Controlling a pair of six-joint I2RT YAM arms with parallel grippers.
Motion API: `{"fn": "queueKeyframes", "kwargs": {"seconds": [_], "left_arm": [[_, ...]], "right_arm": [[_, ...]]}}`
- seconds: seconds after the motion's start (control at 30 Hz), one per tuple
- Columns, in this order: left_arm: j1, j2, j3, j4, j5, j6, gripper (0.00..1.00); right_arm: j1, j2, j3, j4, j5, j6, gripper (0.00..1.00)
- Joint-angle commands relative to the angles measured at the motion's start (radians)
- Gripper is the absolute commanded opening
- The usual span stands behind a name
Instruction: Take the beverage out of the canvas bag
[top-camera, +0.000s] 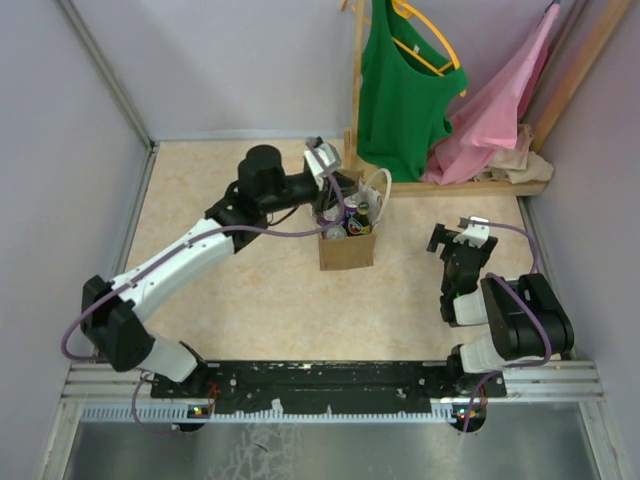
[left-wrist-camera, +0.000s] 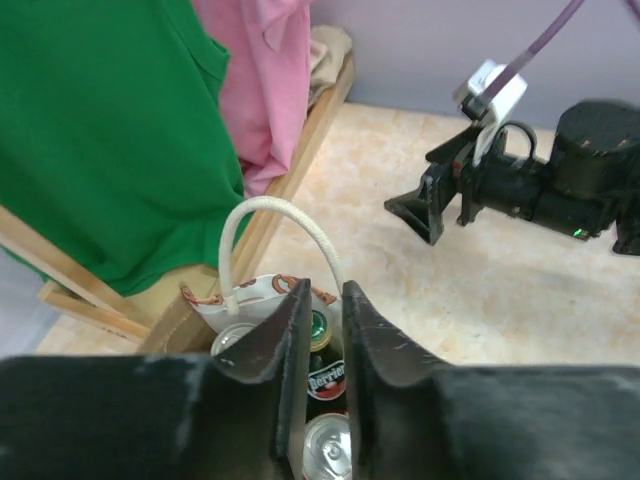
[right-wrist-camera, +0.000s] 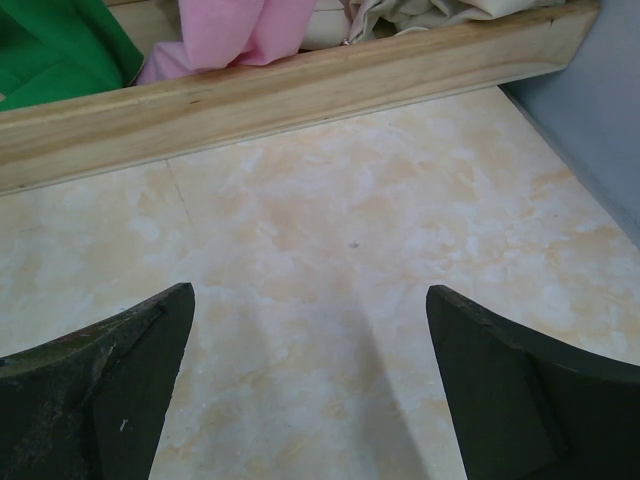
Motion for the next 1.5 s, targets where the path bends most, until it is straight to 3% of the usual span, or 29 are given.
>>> {"fn": "queueKeyframes", "kwargs": {"seconds": [0.0,0.07,0.17,0.43,0.67,1.17,1.3,1.47], "left_arm": [[-0.019,0.102,0.061,-0.068,-0.007,0.005,0.12],[-0.023,0.134,0.065,-0.075,-0.032,0.005,0.1],[-0.025,0.174,0.082,-0.12,-0.077,0.007,0.2],[-0.025,0.227,0.119,-0.258,-0.235,0.022,0.21],[-0.025,0.238,0.053,-0.256,-0.304,0.04,0.19],[-0.028,0.233,-0.052,-0.281,-0.247,0.047,0.23],[-0.035,0.209,-0.076,-0.293,-0.192,0.047,0.35],[-0.05,0.209,-0.085,-0.326,-0.16,0.066,0.42]], "right_arm": [[-0.005,-0.009,0.017,0.045,0.005,0.004,0.99],[-0.006,-0.01,0.017,0.045,0.005,0.004,0.99],[-0.006,-0.01,0.017,0.045,0.005,0.004,0.99],[-0.006,-0.01,0.016,0.045,0.004,0.004,0.99],[-0.007,-0.01,0.017,0.045,0.005,0.004,0.99],[-0.006,-0.01,0.017,0.045,0.005,0.003,0.99],[-0.006,-0.01,0.017,0.045,0.004,0.004,0.99],[-0.006,-0.01,0.017,0.045,0.005,0.004,0.99]]}}
